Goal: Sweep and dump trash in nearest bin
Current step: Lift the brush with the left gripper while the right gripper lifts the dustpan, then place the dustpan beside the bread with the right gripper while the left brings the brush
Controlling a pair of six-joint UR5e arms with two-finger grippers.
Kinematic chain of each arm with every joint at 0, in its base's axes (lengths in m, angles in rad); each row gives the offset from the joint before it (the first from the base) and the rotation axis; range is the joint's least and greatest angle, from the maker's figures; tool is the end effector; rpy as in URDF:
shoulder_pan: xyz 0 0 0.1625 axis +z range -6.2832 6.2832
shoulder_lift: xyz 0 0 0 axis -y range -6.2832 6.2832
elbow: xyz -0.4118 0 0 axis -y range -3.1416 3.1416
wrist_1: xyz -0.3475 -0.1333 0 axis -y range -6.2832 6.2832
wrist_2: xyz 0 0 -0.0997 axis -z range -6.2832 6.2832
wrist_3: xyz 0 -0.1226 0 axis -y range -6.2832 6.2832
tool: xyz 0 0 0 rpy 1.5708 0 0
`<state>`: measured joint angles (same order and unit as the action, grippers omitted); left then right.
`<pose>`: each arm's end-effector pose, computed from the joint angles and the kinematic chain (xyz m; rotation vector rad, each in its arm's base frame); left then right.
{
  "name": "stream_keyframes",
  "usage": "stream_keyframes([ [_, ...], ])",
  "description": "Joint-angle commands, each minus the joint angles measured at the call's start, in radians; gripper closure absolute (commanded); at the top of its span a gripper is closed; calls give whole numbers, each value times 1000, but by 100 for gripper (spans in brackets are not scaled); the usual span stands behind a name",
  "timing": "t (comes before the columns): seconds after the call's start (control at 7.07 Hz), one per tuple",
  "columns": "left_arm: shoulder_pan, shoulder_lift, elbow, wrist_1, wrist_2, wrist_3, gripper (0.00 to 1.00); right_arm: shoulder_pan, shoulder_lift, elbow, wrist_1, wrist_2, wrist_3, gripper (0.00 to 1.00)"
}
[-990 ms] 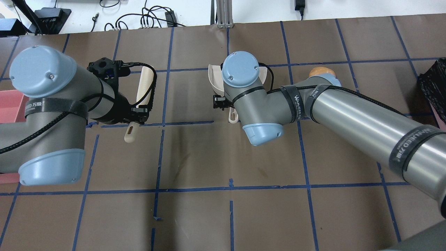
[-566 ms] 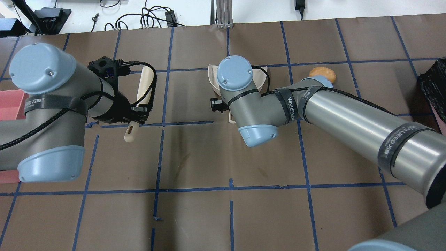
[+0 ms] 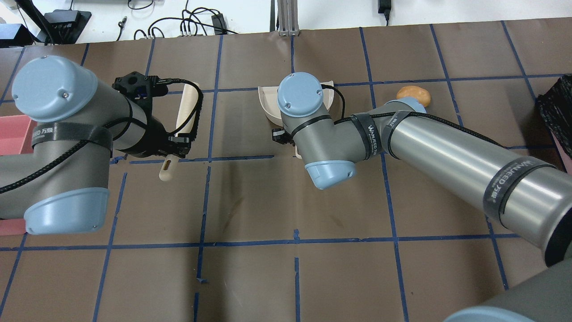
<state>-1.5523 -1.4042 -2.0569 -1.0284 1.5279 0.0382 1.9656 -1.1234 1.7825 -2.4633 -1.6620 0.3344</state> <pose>-0.1314 -0.3884 0.3620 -0.0378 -3.0856 0.3471 0.3351 -0.4867 0.2252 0.0774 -3.1144 0.3919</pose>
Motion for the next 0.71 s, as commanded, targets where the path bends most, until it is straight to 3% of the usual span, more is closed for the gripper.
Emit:
stream_keyframes([
  [0.0,-3,-1,-2,1,-2,5,100,-31,-28,-14,14,-4,-78,97],
  [0.28,-6,1,3,1,-30,2,100,-158,-145,-61,230,8,-284,99],
  [0.57,-69,-35,4,10,-31,-76,100,-369,-276,-75,447,34,-670,100],
])
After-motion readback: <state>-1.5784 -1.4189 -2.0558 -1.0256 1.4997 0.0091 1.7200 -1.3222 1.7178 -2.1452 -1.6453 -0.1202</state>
